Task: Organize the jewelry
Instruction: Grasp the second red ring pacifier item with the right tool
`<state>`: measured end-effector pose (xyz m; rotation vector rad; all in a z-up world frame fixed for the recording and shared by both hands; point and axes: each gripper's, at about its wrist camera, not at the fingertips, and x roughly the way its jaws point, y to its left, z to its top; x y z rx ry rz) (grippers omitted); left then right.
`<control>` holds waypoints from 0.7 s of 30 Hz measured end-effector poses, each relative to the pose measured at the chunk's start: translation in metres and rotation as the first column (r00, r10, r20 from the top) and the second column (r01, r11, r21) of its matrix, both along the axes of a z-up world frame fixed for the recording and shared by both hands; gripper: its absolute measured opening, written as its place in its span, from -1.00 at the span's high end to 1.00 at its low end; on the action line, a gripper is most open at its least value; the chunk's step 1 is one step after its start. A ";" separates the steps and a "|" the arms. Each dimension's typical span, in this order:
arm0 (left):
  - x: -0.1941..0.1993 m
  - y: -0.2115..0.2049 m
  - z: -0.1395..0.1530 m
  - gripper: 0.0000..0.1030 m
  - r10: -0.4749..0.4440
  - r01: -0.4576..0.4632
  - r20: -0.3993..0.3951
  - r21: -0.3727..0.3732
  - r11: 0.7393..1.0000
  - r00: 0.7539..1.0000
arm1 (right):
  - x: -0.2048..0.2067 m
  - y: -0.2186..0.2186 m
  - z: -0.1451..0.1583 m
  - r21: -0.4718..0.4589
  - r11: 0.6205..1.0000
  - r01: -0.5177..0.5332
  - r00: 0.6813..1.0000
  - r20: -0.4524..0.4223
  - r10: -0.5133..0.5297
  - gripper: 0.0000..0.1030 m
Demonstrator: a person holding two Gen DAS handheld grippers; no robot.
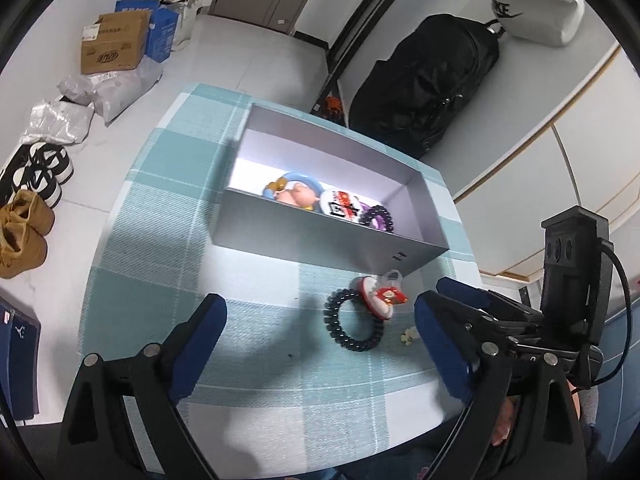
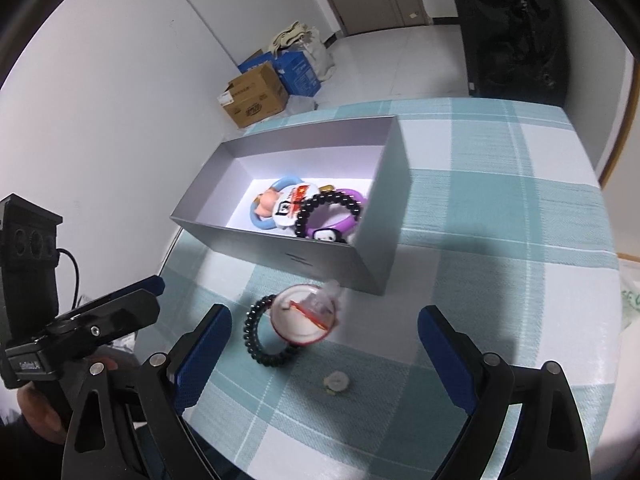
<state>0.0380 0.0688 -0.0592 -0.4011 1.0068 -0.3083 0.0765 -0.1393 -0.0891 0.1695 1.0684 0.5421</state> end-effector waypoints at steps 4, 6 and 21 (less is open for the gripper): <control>0.000 0.005 -0.003 -0.79 0.012 -0.012 -0.011 0.012 1.000 1.000 | 0.005 0.009 -0.006 0.002 1.000 -0.004 1.000 -0.019 0.004 -0.77; -0.002 0.006 -0.004 -0.79 0.013 -0.012 -0.013 0.020 1.000 1.000 | 0.008 0.013 -0.007 0.000 1.000 0.008 1.000 -0.026 -0.008 -0.62; -0.004 0.016 -0.005 -0.79 0.021 -0.021 -0.011 0.028 0.999 1.000 | 0.010 0.021 -0.016 -0.014 0.999 0.036 0.997 -0.061 -0.037 0.51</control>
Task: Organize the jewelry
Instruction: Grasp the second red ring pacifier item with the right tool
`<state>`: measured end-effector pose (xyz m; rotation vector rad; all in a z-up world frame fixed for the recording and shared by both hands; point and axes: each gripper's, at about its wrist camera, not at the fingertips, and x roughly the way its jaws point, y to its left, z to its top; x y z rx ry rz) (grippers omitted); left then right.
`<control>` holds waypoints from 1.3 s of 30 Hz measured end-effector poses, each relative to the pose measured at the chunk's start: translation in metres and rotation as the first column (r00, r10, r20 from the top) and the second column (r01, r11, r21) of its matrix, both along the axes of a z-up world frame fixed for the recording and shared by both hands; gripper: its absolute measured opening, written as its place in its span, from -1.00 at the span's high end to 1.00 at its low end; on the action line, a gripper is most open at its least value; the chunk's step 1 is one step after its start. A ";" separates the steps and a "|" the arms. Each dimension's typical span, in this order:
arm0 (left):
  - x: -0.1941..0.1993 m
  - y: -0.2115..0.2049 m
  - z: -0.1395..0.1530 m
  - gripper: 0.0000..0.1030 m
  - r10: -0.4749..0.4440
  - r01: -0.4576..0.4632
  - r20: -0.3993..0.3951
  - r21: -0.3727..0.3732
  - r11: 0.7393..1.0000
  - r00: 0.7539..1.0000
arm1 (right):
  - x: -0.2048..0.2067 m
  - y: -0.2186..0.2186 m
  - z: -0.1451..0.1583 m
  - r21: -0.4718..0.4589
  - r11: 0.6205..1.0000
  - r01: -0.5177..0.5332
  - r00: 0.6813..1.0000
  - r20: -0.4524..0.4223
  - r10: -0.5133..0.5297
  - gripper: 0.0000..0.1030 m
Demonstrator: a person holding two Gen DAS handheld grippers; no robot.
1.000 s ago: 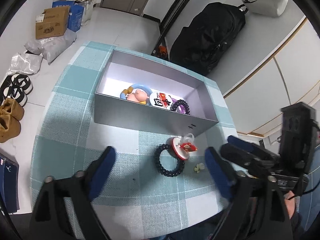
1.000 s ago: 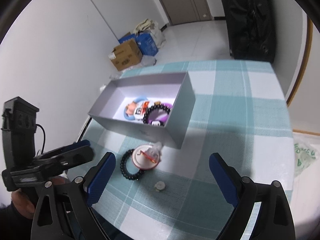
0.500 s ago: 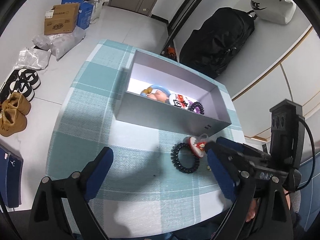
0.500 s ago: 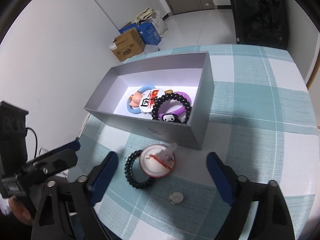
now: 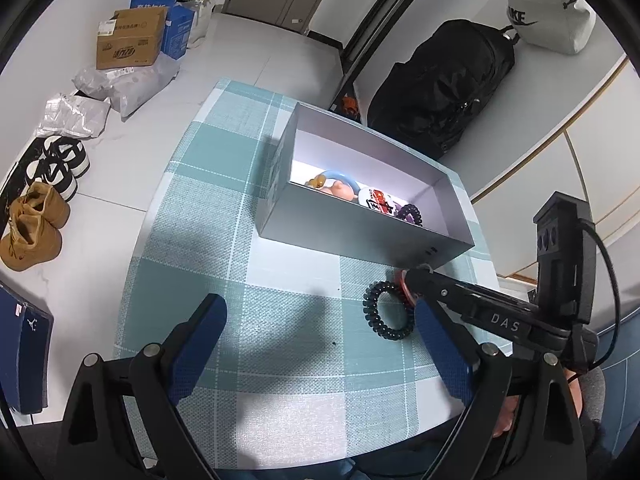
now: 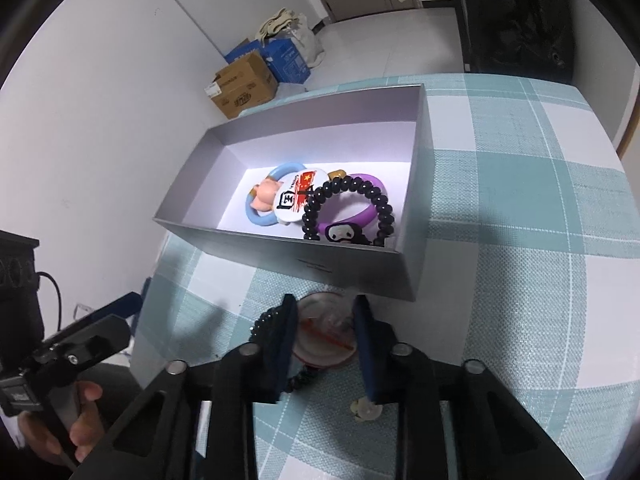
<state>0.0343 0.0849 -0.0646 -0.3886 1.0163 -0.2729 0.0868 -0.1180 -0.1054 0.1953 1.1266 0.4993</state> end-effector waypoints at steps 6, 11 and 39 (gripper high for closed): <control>0.001 -0.012 0.001 -0.79 -0.032 0.032 0.000 0.023 0.999 0.999 | -0.005 -0.011 0.003 0.022 1.000 0.005 1.000 -0.001 -0.005 0.53; 0.000 -0.025 0.001 -0.79 -0.072 0.072 -0.003 0.041 0.997 0.997 | -0.009 -0.026 0.012 0.062 0.998 0.024 1.000 0.007 -0.024 0.53; -0.009 -0.096 -0.006 -0.79 -0.240 0.238 -0.003 0.136 0.962 0.971 | -0.011 -0.075 0.013 0.193 0.978 0.081 0.994 -0.083 -0.066 0.76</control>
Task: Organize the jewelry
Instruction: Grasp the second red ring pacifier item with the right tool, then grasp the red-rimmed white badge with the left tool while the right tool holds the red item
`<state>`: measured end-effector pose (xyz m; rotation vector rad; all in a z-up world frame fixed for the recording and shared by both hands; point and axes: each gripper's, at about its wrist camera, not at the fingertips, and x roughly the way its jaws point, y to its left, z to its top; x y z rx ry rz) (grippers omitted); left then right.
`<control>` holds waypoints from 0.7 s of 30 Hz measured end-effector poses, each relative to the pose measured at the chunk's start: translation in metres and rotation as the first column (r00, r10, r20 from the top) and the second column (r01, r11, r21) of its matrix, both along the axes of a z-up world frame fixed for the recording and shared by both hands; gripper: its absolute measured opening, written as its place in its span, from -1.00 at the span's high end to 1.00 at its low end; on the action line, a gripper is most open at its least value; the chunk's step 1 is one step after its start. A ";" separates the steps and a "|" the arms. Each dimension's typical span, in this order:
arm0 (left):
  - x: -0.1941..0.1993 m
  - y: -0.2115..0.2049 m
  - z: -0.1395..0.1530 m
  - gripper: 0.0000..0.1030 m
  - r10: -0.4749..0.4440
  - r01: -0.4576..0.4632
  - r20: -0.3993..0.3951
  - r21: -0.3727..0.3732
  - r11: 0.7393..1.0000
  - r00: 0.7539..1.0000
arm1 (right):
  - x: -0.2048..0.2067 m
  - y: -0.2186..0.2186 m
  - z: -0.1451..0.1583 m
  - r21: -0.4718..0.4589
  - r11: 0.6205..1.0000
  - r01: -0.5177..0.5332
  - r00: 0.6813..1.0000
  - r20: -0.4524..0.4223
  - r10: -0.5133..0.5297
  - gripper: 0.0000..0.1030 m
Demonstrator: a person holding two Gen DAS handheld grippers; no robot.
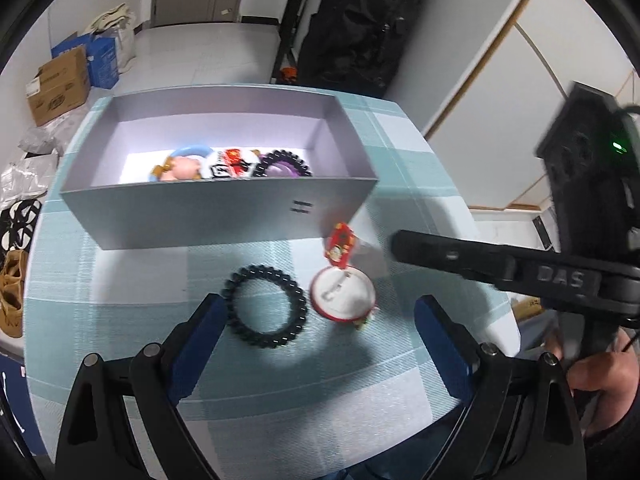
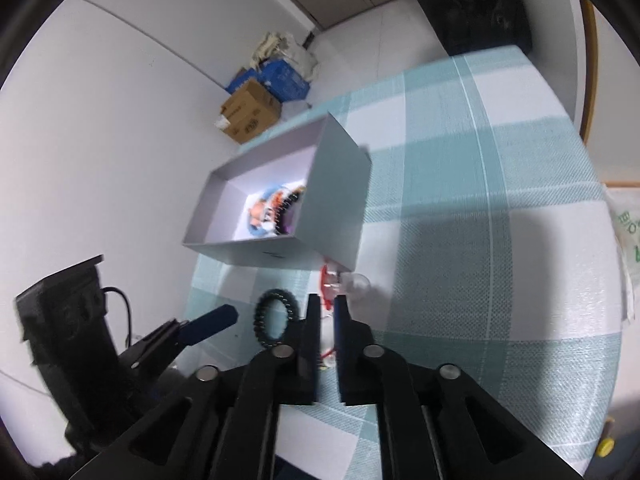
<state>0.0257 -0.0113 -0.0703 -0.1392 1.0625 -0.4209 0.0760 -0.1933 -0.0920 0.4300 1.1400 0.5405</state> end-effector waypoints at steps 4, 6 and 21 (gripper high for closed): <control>-0.007 0.002 0.002 -0.79 -0.017 0.017 0.015 0.019 1.000 1.000 | 0.007 0.012 -0.003 -0.026 0.999 -0.019 1.000 0.007 0.019 0.36; -0.009 0.006 0.002 -0.79 -0.015 0.015 0.019 0.027 1.000 1.000 | 0.011 0.018 -0.004 -0.057 0.998 -0.022 1.000 0.014 0.023 0.25; -0.005 0.009 0.005 -0.79 0.009 -0.009 0.030 0.014 1.000 1.000 | 0.010 0.037 -0.007 -0.203 0.978 -0.058 0.996 0.058 0.071 0.74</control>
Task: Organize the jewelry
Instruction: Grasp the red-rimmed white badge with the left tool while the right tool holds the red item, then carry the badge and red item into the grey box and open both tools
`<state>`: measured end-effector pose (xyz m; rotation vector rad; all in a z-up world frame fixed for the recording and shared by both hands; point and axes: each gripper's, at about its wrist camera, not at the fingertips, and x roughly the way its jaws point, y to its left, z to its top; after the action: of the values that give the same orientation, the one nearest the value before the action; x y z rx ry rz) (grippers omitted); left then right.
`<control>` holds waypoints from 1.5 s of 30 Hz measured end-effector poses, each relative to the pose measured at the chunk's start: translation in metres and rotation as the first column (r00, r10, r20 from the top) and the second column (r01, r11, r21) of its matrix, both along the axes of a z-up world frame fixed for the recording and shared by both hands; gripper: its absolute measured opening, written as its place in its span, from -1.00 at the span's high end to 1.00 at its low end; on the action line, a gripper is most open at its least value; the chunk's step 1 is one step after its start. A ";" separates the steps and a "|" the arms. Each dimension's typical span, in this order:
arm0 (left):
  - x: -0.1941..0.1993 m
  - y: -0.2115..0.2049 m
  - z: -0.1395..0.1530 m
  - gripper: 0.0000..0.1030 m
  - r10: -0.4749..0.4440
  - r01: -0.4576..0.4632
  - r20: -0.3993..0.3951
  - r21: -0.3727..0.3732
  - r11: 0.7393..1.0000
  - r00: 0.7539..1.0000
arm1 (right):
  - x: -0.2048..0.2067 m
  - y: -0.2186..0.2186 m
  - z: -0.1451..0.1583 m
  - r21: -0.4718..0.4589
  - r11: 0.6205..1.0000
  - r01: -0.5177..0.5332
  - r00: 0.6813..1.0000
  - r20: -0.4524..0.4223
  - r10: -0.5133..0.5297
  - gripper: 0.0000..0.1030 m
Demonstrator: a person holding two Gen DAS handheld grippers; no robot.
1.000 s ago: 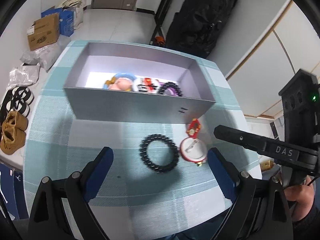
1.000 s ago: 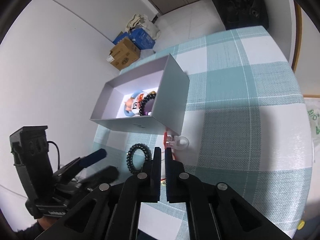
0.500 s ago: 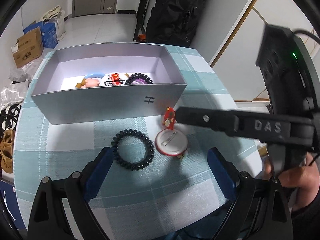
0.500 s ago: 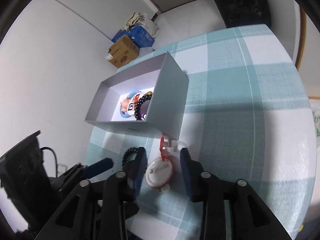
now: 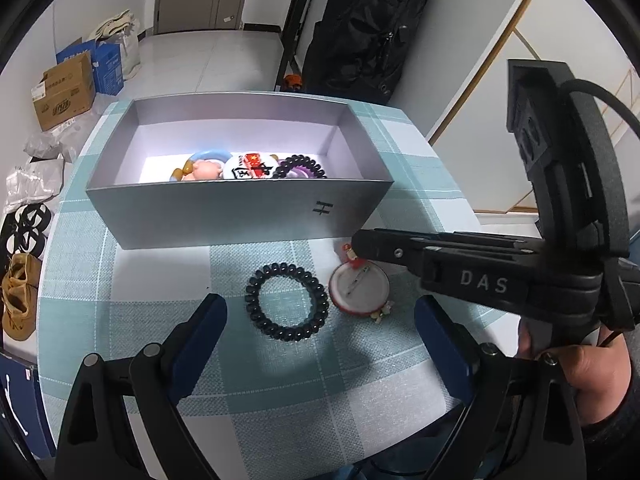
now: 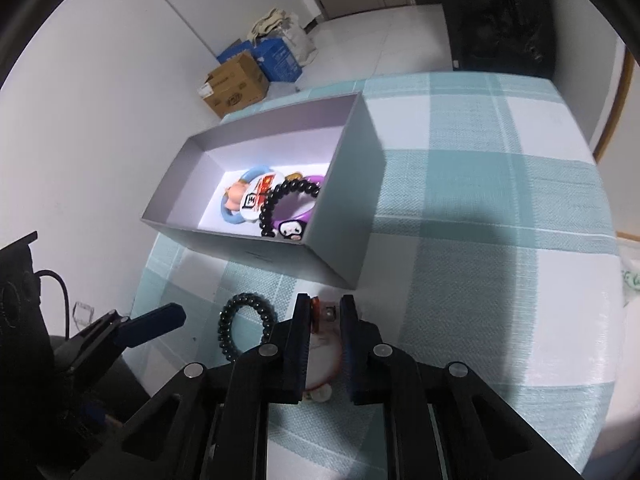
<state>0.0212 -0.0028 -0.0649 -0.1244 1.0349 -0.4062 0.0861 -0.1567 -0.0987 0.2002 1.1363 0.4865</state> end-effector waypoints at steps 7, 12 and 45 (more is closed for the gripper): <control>0.002 -0.012 0.002 -0.79 -0.042 0.042 0.018 0.001 0.999 0.999 | -0.006 -0.024 0.011 0.066 0.997 0.040 0.999 0.004 -0.040 0.74; 0.007 -0.026 0.002 -0.78 -0.081 0.081 0.024 -0.001 0.997 0.996 | -0.009 -0.046 0.027 0.106 0.991 0.086 0.996 0.030 -0.089 0.74; 0.017 -0.050 -0.013 0.62 -0.138 0.140 -0.030 0.090 0.986 0.990 | -0.012 -0.075 0.043 0.170 0.974 0.150 0.987 0.038 -0.159 0.74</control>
<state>0.0377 -0.0526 -0.0783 0.0255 1.0870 -0.4842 0.0742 -0.2319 -0.0558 0.4165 1.0216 0.4456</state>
